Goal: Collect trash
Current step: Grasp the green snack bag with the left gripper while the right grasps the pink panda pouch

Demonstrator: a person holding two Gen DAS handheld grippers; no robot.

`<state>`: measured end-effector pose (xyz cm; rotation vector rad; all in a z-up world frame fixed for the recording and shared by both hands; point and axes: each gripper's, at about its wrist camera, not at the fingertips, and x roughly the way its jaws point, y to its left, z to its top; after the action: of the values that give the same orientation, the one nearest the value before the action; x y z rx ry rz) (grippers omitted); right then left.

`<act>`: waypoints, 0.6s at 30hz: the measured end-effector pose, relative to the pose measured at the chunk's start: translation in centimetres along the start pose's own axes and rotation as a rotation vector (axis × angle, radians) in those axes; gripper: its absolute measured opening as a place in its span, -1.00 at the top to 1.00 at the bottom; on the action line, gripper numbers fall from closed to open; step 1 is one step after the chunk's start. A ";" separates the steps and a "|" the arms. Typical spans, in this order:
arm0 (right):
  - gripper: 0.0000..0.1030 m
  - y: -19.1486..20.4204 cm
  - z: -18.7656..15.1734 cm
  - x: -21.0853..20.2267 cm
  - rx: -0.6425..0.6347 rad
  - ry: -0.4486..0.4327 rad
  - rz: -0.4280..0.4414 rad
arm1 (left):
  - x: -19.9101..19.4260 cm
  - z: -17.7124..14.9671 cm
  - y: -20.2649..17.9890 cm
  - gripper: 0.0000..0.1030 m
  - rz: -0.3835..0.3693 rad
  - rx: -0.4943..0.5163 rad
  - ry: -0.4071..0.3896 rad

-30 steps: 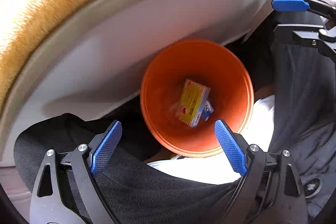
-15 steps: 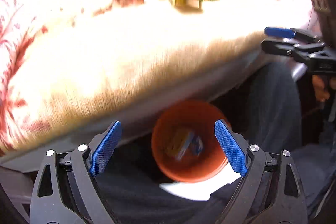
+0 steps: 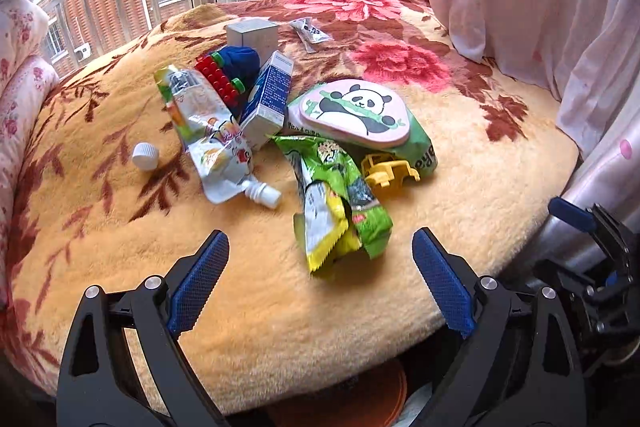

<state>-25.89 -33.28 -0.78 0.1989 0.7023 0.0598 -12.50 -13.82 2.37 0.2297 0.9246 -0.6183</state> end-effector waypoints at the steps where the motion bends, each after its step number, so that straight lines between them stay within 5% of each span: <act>1: -0.60 -0.4 -0.2 0.0 0.009 0.001 0.000 | 0.9 0.5 -0.3 -0.76 0.009 0.006 0.010; 10: -0.60 -3.1 -1.0 0.6 0.070 0.007 0.008 | 7.3 1.6 -1.4 -0.75 0.068 -0.003 0.070; 12: -0.60 -3.4 -1.0 0.8 0.072 0.007 0.012 | 8.0 1.2 -1.2 -0.37 0.073 -0.001 0.070; 13: -0.60 -3.5 -1.0 0.9 0.071 0.007 0.012 | 8.6 1.0 -1.2 0.15 0.078 0.014 0.086; 18: -0.60 -3.6 -0.9 1.6 0.076 0.014 0.025 | 7.7 0.3 -1.0 0.39 0.058 0.036 0.030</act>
<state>-25.33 -36.51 -3.20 0.2803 0.7162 0.0580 -9.43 -17.80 -3.54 0.2981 0.9329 -0.5795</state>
